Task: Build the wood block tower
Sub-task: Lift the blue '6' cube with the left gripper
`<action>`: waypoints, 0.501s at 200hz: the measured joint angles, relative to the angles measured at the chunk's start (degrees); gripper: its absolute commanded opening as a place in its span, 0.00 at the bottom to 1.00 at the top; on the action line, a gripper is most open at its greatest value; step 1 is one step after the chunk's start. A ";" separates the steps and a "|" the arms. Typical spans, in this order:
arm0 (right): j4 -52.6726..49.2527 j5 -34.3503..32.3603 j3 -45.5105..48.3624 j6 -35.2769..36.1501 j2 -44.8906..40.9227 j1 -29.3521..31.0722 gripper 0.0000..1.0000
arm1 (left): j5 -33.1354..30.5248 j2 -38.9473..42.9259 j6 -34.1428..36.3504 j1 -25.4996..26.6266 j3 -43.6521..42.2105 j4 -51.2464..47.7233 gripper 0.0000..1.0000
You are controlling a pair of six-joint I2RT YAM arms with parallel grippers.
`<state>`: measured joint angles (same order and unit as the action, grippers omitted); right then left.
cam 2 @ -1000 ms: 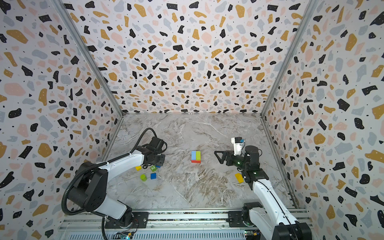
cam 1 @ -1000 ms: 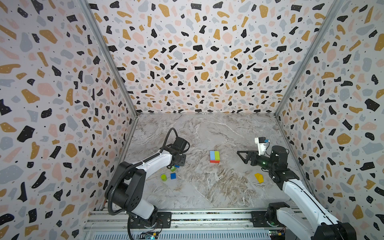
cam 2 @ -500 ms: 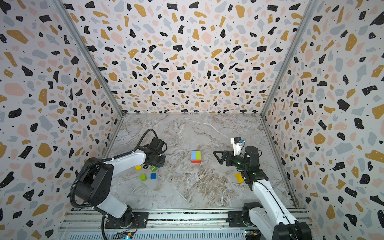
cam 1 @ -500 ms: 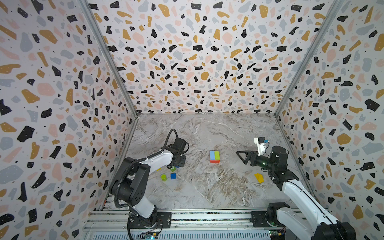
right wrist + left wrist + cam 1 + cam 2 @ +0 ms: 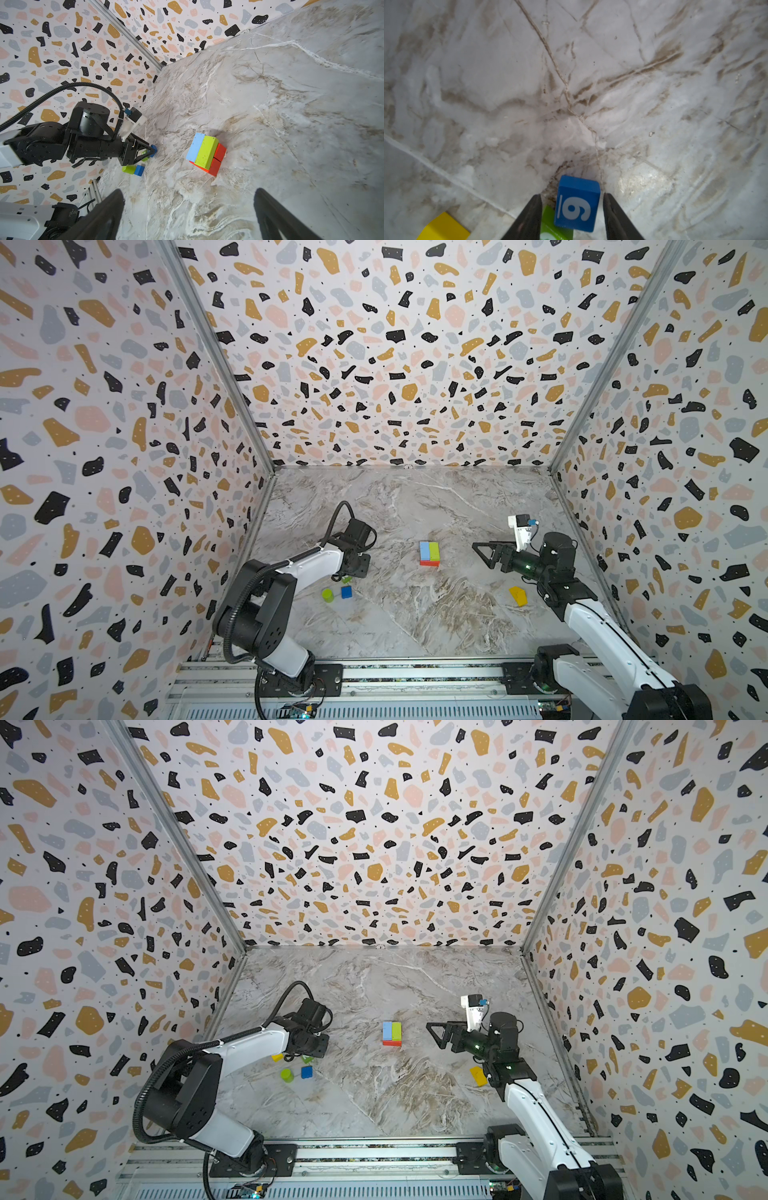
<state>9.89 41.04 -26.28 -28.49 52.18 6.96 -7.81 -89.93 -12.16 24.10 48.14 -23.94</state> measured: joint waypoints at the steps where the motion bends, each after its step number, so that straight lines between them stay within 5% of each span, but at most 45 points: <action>1: 0.00 0.00 0.00 0.00 0.00 0.00 0.99 | 0.02 -0.02 0.00 0.00 0.00 0.00 0.47; 100: 0.00 -0.04 0.02 0.00 0.31 0.00 0.99 | 0.04 -1.79 0.04 0.00 0.00 0.02 0.38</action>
<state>9.89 40.99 -26.26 -28.49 52.49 6.96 -7.77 -91.72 -12.12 24.10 48.14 -23.92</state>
